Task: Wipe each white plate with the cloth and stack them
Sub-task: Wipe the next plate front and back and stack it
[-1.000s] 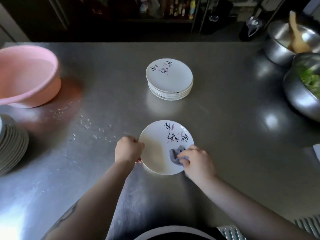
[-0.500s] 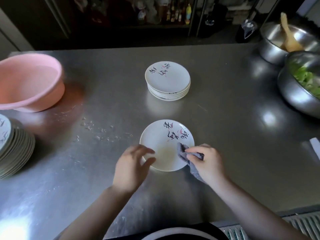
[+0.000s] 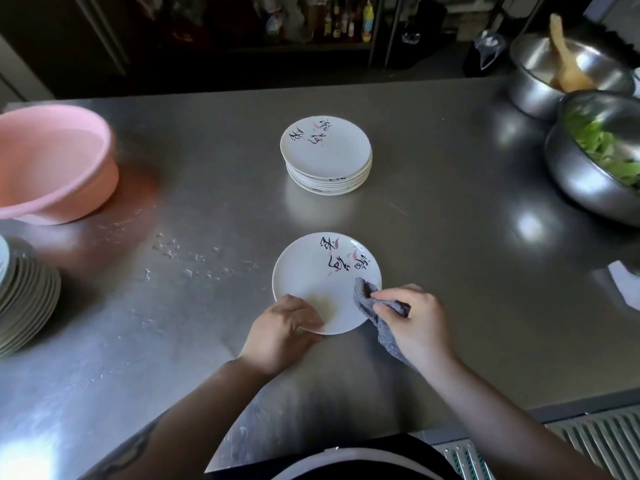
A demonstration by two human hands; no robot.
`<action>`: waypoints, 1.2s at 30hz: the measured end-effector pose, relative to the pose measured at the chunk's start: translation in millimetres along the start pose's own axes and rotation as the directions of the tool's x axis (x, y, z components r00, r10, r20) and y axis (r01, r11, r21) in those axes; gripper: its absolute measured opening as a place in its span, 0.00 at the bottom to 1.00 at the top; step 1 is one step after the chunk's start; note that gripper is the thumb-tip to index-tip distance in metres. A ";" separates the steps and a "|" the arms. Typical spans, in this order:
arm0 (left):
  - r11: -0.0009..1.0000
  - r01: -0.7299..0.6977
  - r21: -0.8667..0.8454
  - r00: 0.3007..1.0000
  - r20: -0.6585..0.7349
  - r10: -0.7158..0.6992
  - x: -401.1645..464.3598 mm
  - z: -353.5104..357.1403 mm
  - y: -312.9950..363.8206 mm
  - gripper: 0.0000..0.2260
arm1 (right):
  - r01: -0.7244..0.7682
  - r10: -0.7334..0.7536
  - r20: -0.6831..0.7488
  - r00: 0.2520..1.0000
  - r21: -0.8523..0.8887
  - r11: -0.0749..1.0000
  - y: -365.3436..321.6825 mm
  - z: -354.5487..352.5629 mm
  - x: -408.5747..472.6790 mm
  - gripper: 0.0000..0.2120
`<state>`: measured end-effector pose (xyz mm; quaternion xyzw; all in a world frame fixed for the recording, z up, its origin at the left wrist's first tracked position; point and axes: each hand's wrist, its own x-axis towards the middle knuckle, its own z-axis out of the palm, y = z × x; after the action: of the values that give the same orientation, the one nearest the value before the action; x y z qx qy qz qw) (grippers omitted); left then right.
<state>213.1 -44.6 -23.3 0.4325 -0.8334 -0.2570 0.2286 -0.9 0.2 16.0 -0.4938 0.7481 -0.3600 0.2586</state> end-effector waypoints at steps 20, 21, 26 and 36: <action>0.926 0.158 -0.344 0.882 -0.372 -0.288 59.2 -98.9 56.2 0.07 | 0.380 -0.329 -0.206 0.922 0.311 0.871 -112.6 -51.3 34.0 0.18; 0.897 0.137 -0.419 0.868 -0.385 -0.313 64.1 -110.1 63.2 0.07 | 0.408 -0.349 -0.226 0.909 0.319 0.855 -121.9 -54.7 38.1 0.18; 0.705 -0.034 -0.708 0.763 -0.474 -0.439 95.8 -167.4 101.7 0.05 | 0.514 -0.431 -0.299 0.852 0.314 0.799 -169.3 -61.7 58.1 0.17; 0.171 -0.223 -0.960 0.742 -0.281 -0.608 122.2 -226.6 137.7 0.14 | 0.712 -0.617 -0.434 0.657 0.085 0.697 -239.4 -76.7 86.2 0.12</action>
<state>203.0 -131.3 255.3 0.3561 -0.2775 -0.5901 0.6693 41.8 -118.3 249.9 -0.6204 0.4968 -0.6065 0.0200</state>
